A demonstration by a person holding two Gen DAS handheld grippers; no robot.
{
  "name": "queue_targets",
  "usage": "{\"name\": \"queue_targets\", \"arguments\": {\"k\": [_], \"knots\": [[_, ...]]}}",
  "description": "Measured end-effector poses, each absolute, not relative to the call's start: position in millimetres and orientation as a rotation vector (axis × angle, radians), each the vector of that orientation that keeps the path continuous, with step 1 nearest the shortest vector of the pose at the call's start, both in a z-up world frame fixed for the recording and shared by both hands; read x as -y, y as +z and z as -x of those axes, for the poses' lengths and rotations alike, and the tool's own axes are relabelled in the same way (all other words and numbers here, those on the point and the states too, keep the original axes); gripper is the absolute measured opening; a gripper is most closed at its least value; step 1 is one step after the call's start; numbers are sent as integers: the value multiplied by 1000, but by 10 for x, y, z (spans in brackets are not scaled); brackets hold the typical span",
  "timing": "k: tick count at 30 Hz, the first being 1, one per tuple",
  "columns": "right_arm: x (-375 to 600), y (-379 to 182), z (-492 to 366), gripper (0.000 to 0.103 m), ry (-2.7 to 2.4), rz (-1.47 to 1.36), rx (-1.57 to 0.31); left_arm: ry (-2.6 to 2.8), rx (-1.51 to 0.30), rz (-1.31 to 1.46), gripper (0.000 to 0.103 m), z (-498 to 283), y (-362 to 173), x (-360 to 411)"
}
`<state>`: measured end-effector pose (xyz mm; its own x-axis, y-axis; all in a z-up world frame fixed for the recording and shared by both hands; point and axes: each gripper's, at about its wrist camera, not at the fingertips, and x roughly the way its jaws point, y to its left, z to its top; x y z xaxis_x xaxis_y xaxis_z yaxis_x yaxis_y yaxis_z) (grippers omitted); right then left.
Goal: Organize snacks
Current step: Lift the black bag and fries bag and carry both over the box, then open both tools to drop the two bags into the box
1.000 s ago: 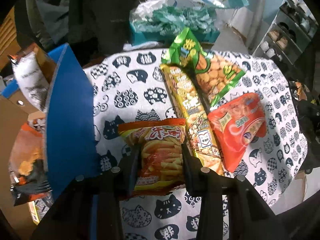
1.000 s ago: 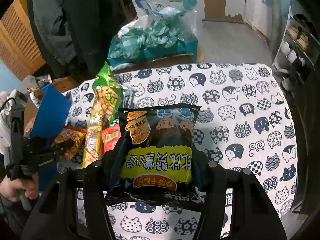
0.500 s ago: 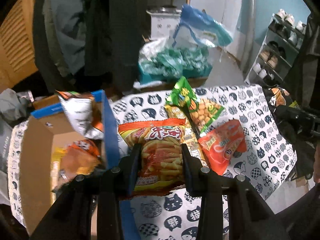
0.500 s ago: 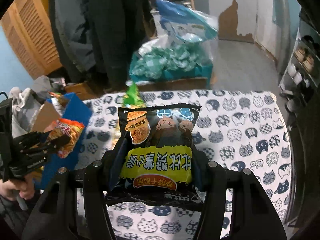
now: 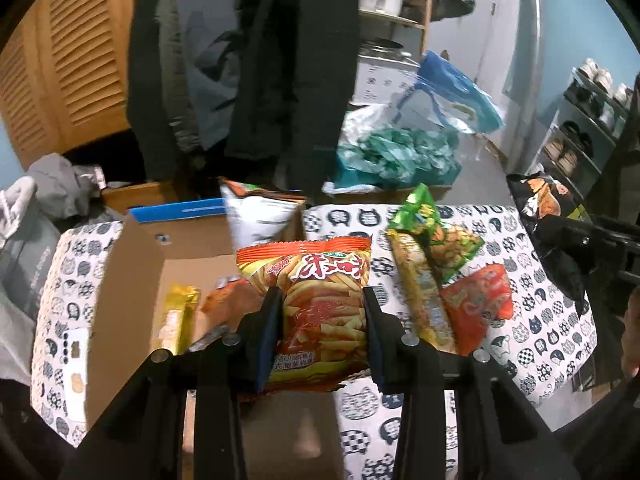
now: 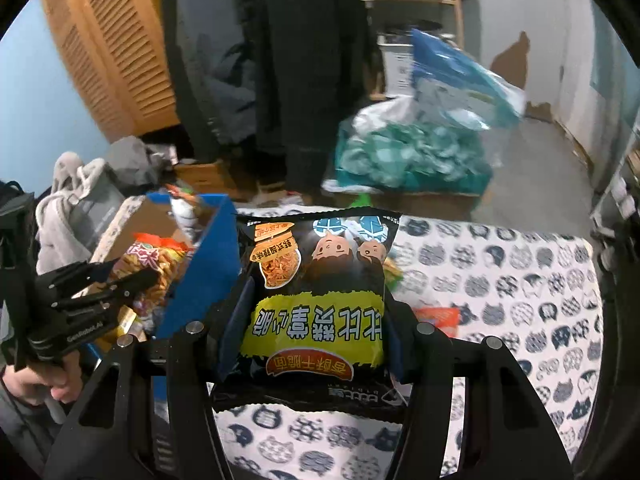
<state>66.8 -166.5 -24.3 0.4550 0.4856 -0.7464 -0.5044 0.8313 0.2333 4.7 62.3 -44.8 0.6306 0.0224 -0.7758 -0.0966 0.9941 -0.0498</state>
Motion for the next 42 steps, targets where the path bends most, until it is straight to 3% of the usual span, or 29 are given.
{"name": "queue_targets", "arguments": {"k": [33,34,37,38,39,42], "knots": [[-418,-432,-365,58,892,215,-993,311,-918,248,40,514,-665,-1943],[-446,-442,-357,58,893,218,-996,318,-917,252,41,524,-668,-1964],[-504,-461,-347,64,898,216,-1011,335,-920,261,59,546,-663,-1997],[-507,-462,-348,74,892,214,-1010,338,-913,265,62,559,-652,-2003],[-506,-455,-339,78,888,211,-1005,338,-909,265,65,564,-643,-2004],[-497,-435,-334,78,882,212,-1000,343,-899,253,68,573,-601,-2000]]}}
